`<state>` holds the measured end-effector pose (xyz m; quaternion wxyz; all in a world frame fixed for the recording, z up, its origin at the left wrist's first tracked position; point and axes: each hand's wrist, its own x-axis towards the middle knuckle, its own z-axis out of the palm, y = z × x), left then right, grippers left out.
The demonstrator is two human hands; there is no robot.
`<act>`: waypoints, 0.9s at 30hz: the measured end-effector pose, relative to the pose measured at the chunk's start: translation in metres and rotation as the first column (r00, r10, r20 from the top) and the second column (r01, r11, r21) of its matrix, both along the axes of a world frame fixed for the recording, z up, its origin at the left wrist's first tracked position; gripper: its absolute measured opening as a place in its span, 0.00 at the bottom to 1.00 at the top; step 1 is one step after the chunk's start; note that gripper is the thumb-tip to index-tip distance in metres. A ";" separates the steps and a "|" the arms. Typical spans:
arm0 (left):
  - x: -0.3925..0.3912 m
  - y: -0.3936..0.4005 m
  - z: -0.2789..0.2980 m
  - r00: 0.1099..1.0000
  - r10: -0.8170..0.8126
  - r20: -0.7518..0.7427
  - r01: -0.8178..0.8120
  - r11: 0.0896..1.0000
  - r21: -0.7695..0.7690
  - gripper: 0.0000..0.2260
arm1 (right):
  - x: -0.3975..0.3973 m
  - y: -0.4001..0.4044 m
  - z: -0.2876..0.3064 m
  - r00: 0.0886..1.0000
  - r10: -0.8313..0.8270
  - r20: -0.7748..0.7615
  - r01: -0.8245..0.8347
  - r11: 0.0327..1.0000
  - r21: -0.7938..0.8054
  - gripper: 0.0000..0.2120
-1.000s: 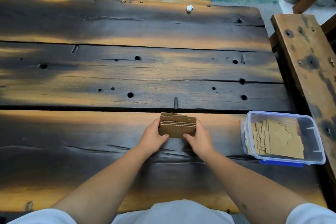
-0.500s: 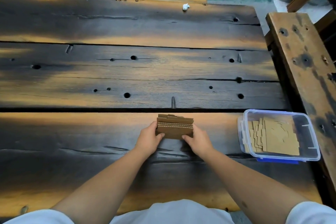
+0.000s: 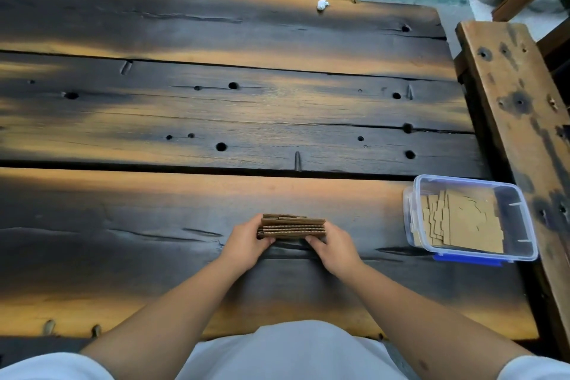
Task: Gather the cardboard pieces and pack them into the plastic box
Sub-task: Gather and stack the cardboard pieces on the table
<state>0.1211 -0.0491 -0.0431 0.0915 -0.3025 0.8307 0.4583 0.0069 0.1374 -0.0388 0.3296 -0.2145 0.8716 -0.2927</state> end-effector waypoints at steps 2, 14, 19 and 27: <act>-0.001 0.000 0.001 1.000 -0.028 0.001 0.028 0.999 -0.017 0.17 | -0.002 -0.001 0.004 1.000 0.007 0.018 -0.008 1.000 0.014 0.13; 0.001 -0.005 -0.001 0.990 -0.113 0.082 0.118 0.991 -0.063 0.12 | -0.010 -0.001 0.034 0.993 -0.112 0.029 0.116 0.964 -0.240 0.05; 0.002 -0.004 0.001 0.992 -0.109 0.067 0.113 0.992 -0.057 0.12 | -0.012 -0.002 0.039 0.997 -0.080 -0.021 0.073 0.968 -0.239 0.04; 0.004 -0.004 0.000 0.976 -0.172 0.131 0.187 0.976 -0.112 0.06 | -0.034 0.011 0.061 0.990 -0.042 -0.137 0.013 0.978 -0.207 0.06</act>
